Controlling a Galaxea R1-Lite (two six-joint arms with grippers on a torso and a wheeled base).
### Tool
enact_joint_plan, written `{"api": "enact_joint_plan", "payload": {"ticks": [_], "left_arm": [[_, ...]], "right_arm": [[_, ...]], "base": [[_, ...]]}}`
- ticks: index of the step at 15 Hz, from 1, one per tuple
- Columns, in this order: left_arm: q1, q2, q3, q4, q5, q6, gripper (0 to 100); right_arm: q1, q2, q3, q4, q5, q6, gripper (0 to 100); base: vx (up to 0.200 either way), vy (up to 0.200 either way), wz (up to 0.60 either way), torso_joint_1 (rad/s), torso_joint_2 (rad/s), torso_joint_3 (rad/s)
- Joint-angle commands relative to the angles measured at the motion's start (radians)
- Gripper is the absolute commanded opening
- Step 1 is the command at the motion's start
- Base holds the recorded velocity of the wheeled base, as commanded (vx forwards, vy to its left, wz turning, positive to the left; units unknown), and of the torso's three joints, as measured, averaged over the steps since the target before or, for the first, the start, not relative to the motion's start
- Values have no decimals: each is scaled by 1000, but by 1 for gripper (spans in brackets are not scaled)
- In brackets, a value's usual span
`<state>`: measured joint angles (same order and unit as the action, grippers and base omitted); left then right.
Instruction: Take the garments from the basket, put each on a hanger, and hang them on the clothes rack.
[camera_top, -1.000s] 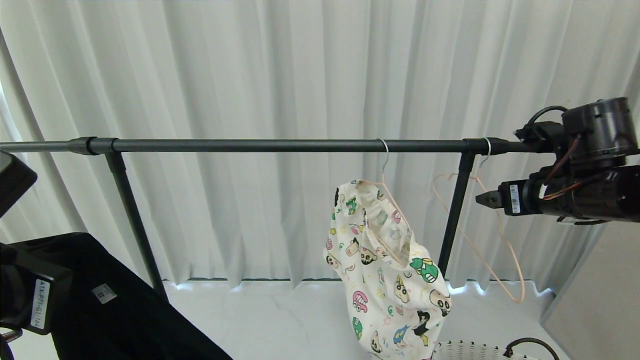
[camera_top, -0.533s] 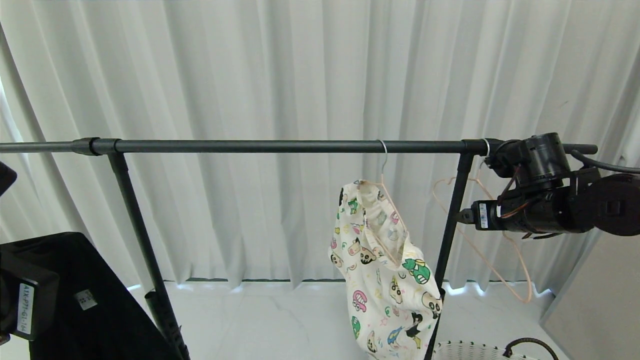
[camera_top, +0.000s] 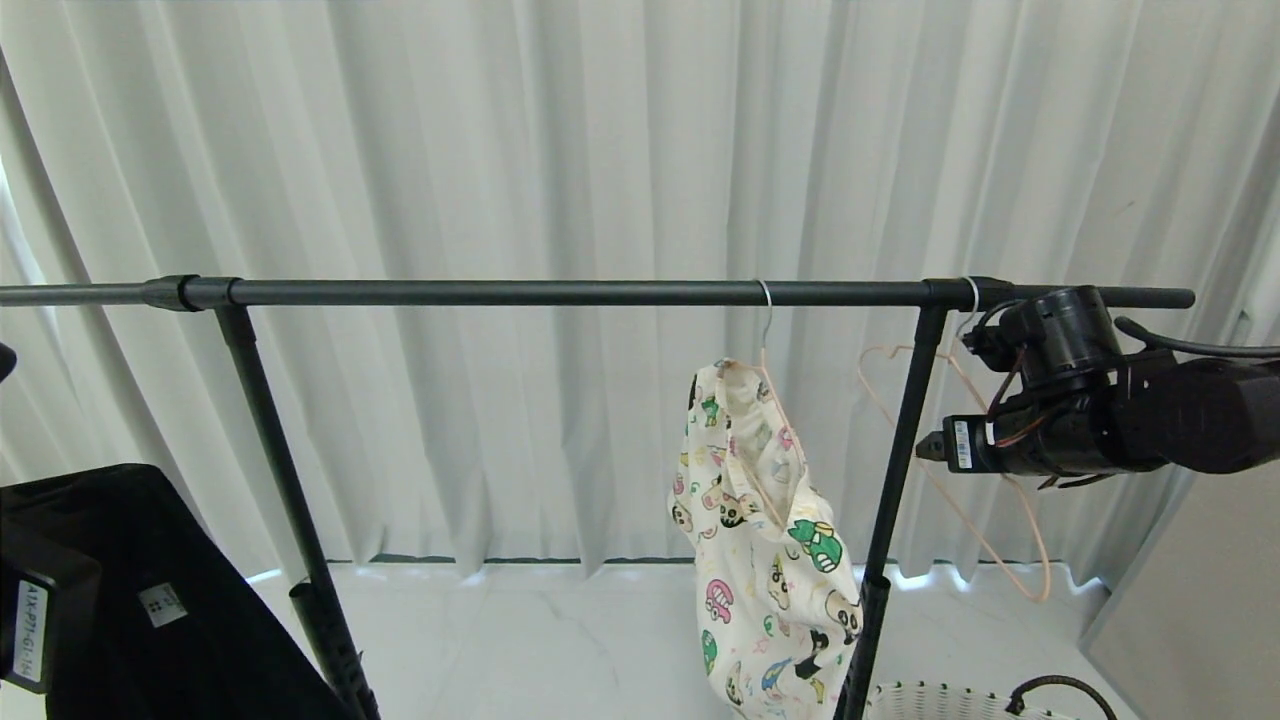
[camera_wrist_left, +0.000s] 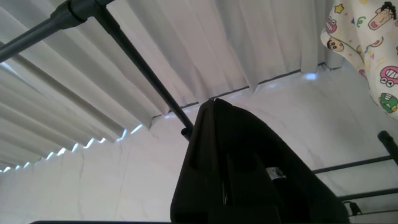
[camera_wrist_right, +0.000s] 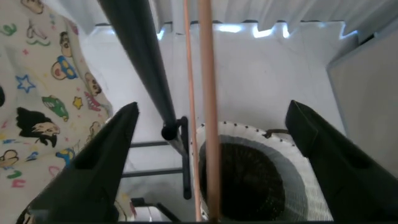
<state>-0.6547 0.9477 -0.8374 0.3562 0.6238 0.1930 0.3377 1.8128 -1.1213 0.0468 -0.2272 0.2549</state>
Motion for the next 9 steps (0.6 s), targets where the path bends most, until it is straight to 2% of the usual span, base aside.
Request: {"api": "enact_joint_plan", "payload": {"ticks": [1,9], "left_arm": [[0,0,0,0,1,0,0],[0,-1,0,0,-1,0,0]], "right_arm": [[-2,-4,0,1,2,0,0],[-9,-66,0,1,-1,0,0]], "base": [[0,0,0,0,0,0],[0,0,0,0,0,0]]}}
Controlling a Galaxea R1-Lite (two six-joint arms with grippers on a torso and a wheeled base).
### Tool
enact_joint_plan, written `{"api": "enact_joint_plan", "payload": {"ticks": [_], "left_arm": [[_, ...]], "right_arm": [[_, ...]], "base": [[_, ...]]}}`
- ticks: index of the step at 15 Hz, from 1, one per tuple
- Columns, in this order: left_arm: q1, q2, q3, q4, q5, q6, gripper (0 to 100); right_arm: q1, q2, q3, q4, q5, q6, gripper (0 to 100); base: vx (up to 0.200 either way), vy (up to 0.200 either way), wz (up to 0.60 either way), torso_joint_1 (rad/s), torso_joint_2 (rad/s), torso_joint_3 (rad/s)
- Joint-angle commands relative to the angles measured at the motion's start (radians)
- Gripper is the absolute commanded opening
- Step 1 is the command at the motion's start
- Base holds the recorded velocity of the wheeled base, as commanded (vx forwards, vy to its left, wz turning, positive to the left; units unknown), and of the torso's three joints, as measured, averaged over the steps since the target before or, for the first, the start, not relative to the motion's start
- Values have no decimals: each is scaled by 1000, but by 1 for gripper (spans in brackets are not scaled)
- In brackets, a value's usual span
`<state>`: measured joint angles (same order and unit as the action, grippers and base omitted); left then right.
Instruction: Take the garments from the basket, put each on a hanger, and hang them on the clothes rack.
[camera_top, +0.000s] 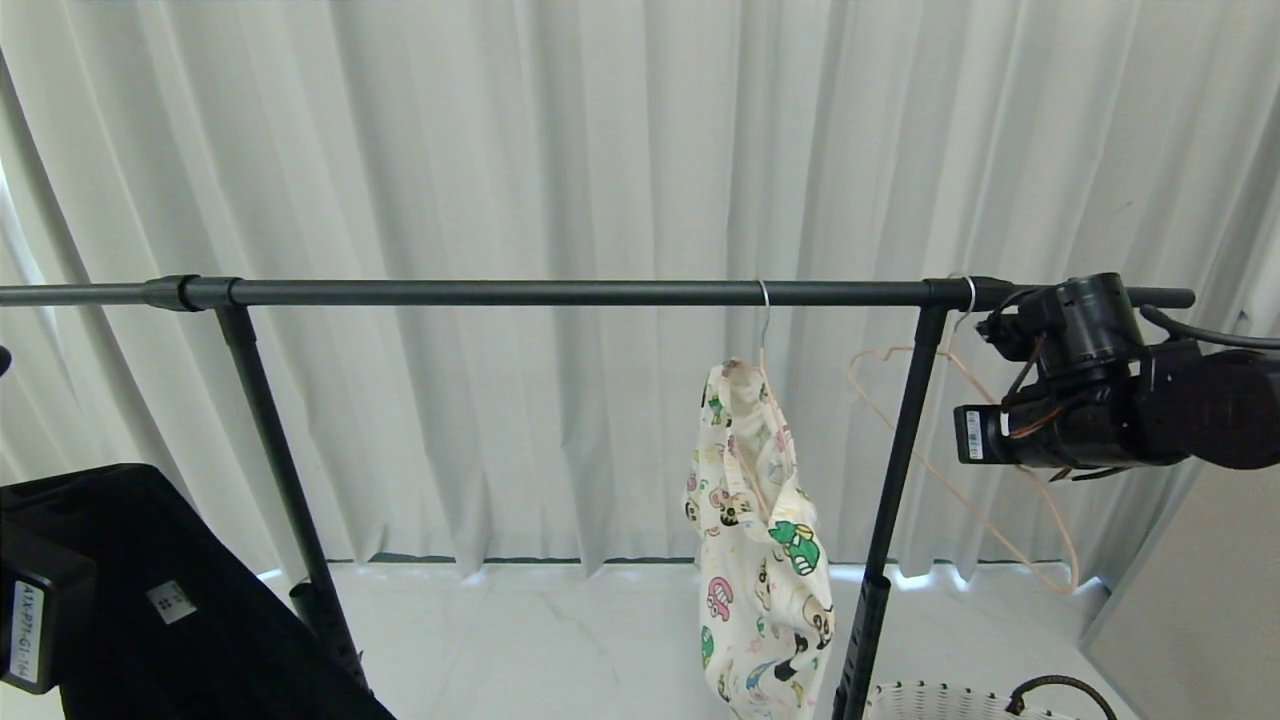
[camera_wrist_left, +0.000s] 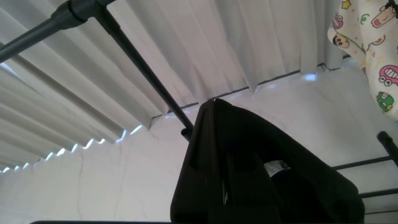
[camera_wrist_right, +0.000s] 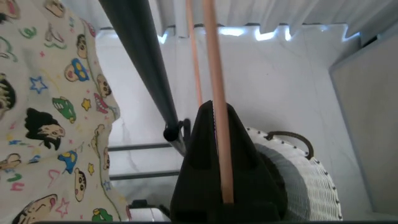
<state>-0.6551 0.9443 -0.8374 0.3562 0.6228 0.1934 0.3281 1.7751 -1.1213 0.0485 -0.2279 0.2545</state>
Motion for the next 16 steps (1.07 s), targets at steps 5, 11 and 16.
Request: {"api": "enact_joint_plan", "payload": {"ticks": [5,11,16], "left_arm": [[0,-5,0,1,0,0,0],[0,-7,1,0,0,3,0],[0,-9,1,0,0,1,0]], "right_arm": [[2,-97,40,-45,-5,-3,0],[2,-181,173,-179,-7,-70,0],[2,-296,271,-208,-8,-89,0]], "base": [[0,0,0,0,0,0],[0,0,0,0,0,0],[0,0,0,0,0,0]]}}
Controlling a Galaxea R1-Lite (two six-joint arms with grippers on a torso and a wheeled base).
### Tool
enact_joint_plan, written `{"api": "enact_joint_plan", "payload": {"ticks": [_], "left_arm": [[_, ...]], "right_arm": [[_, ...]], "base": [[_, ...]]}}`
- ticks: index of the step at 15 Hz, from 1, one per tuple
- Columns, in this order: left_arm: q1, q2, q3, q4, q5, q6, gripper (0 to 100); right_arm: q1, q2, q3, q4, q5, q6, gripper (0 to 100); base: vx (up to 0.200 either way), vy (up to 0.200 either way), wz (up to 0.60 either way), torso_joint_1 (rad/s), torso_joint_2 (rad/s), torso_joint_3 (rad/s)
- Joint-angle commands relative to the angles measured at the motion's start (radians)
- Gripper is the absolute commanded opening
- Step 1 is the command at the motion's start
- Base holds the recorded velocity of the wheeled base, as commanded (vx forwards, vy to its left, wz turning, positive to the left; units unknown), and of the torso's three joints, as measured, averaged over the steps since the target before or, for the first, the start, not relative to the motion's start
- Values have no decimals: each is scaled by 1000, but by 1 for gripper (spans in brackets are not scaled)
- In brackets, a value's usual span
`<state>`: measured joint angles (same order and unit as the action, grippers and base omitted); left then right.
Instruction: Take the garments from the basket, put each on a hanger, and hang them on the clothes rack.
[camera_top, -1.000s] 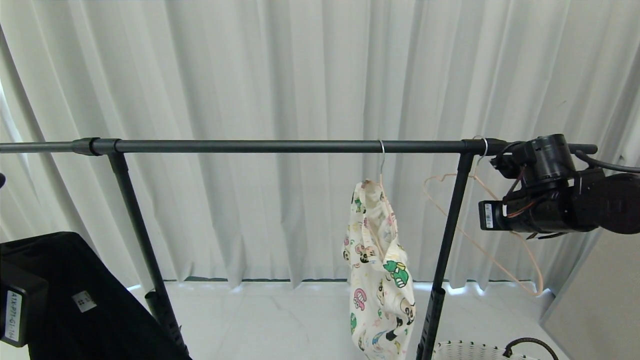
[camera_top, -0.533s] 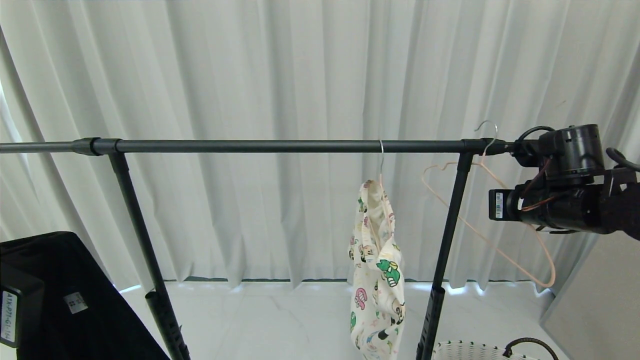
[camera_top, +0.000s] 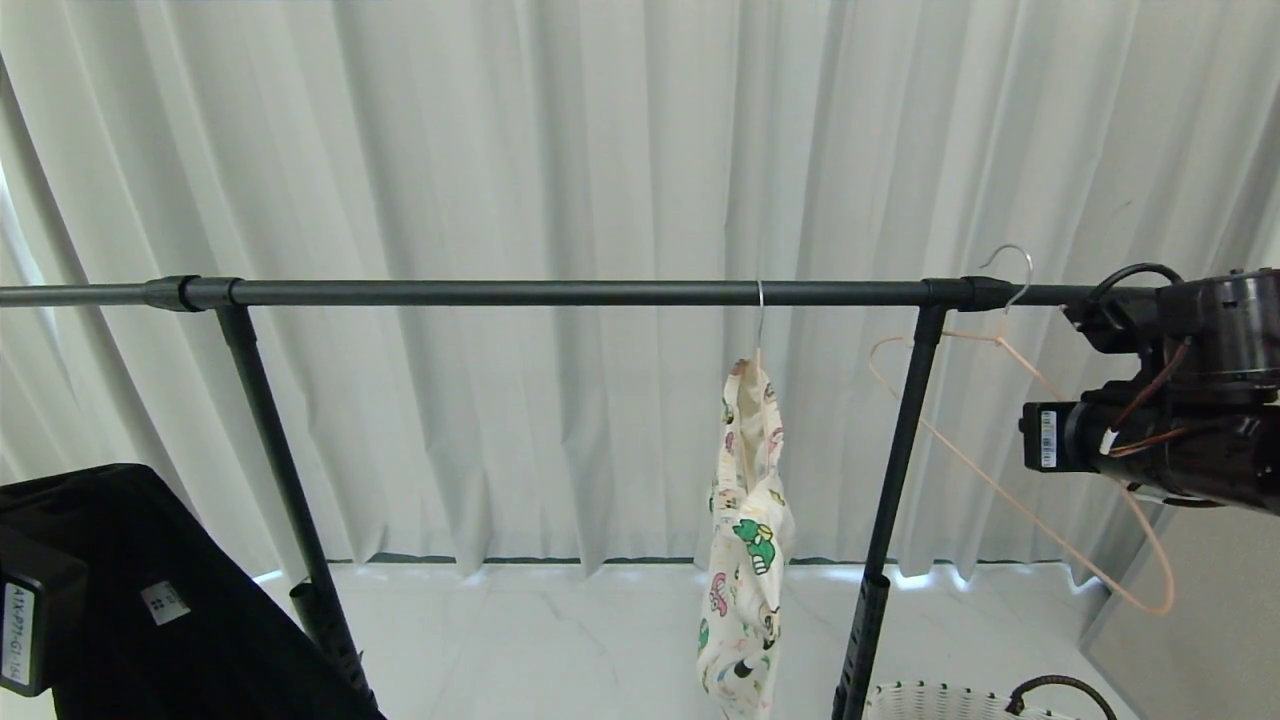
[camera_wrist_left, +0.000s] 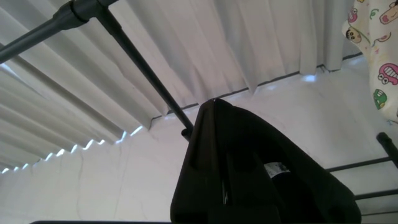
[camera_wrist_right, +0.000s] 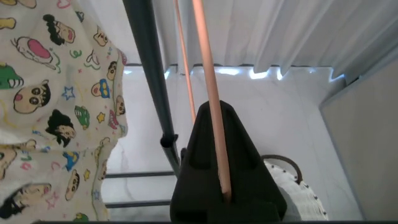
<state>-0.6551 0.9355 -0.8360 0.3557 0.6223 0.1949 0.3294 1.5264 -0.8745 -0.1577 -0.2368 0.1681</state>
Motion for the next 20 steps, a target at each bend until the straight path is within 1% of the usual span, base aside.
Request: {"api": "enact_joint_plan", "payload": {"ticks": [1,3,6,11,16,17,18,20], "left_arm": [[0,0,0,0,0,0,0],[0,0,0,0,0,0,0],[0,-3,0,0,2,0,0],[2,-27,15,0,2,0,0],[0,-43,34,0,0,0,0],[0,-44,40,0,0,0,0],[0,-44,43,0,-1,1,0],[0,-37,43,0,-1,0,0]], "right_arm": [[0,-63,51,-29,1,-18,0],[0,-111,112,-62,1,-65,0],[0,-170,158,-63,4,-99,0],[5,-272,269,-63,5,-145,0],[5,-350,315,-57,8,-170,0],[8,-361,313,-57,13,-173,0],[25,-370,311,-59,22,-170,0],[106,-414,313,-59,85,-153,0]], "base": [[0,0,0,0,0,0],[0,0,0,0,0,0],[-200,0,0,10,4,2],[-200,0,0,-3,4,1],[-200,0,0,0,1,1],[0,0,0,0,0,0],[0,0,0,0,0,0],[0,0,0,0,0,0]]}}
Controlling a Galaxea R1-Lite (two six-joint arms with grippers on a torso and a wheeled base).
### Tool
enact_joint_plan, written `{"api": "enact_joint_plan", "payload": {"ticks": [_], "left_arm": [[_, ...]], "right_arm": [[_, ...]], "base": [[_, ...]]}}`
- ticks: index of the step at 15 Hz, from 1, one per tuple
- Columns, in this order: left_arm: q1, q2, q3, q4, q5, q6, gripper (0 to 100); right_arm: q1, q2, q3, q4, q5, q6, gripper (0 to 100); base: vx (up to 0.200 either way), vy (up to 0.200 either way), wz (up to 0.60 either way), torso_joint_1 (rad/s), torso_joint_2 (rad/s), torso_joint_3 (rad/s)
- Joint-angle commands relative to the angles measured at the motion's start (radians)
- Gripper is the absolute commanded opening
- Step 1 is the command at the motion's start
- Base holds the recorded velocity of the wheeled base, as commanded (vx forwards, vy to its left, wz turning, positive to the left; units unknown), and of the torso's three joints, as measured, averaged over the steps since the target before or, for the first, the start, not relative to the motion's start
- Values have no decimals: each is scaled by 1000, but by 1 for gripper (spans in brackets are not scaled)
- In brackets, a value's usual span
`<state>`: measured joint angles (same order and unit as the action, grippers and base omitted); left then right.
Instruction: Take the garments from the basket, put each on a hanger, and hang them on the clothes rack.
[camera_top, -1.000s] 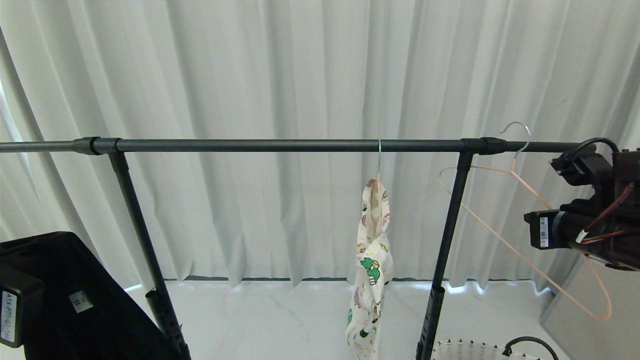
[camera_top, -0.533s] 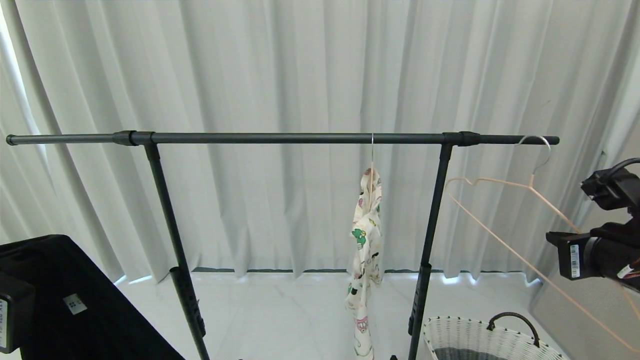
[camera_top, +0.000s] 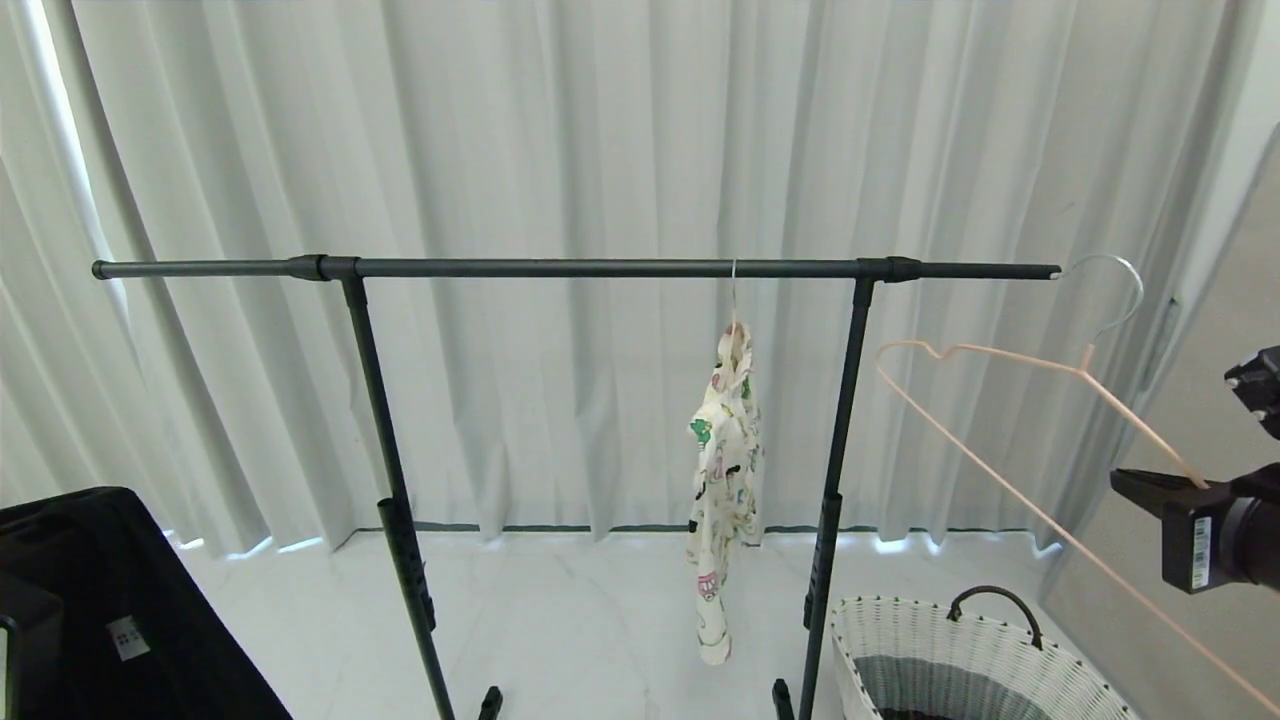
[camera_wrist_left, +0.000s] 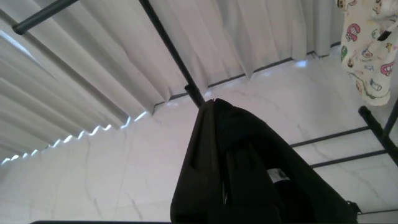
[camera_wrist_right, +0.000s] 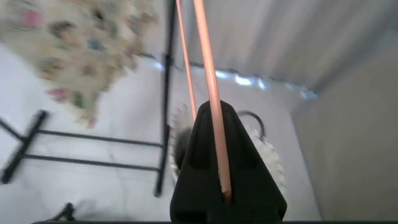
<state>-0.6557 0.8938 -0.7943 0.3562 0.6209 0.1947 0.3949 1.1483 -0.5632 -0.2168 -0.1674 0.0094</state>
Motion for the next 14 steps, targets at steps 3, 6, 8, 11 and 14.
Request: {"api": "enact_joint_plan", "payload": {"ticks": [3,6,8,11,14], "left_arm": [[1,111,-51,-14,0,-126,0],[2,330,-171,-13,3,-304,0],[1,496,-258,-13,2,-356,0],[-22,608,-335,-11,2,-437,0],[-84,613,-330,-11,2,-448,0]], "right_arm": [[254,-67,12,17,112,55,0],[407,-44,25,17,209,173,0],[489,-21,26,17,289,216,0],[565,-4,29,16,289,267,0],[582,-7,29,13,290,277,0]], "base": [[0,0,0,0,0,0],[0,0,0,0,0,0],[0,0,0,0,0,0],[0,0,0,0,0,0],[0,0,0,0,0,0]]}}
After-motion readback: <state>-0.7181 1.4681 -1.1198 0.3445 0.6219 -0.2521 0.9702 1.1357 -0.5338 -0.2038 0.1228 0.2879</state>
